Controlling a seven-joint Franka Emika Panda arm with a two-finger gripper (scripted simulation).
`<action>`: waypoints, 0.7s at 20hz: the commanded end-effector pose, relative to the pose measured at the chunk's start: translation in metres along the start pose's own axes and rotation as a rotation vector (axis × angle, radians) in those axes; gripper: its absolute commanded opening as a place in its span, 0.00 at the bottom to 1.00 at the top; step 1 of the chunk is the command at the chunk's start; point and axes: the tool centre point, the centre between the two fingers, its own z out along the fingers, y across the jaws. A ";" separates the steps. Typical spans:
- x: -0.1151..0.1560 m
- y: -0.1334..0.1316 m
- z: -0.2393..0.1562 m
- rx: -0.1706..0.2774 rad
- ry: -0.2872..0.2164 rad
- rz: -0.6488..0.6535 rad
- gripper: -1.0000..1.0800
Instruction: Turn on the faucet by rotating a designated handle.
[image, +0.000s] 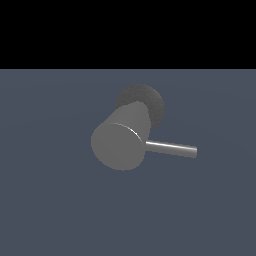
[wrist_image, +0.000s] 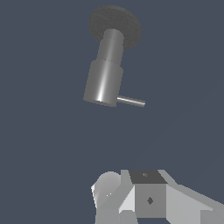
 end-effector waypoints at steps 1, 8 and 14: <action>0.001 0.004 -0.002 0.014 0.009 0.013 0.00; 0.000 0.004 -0.003 0.105 0.028 0.005 0.00; 0.000 0.004 -0.006 0.256 0.064 -0.008 0.00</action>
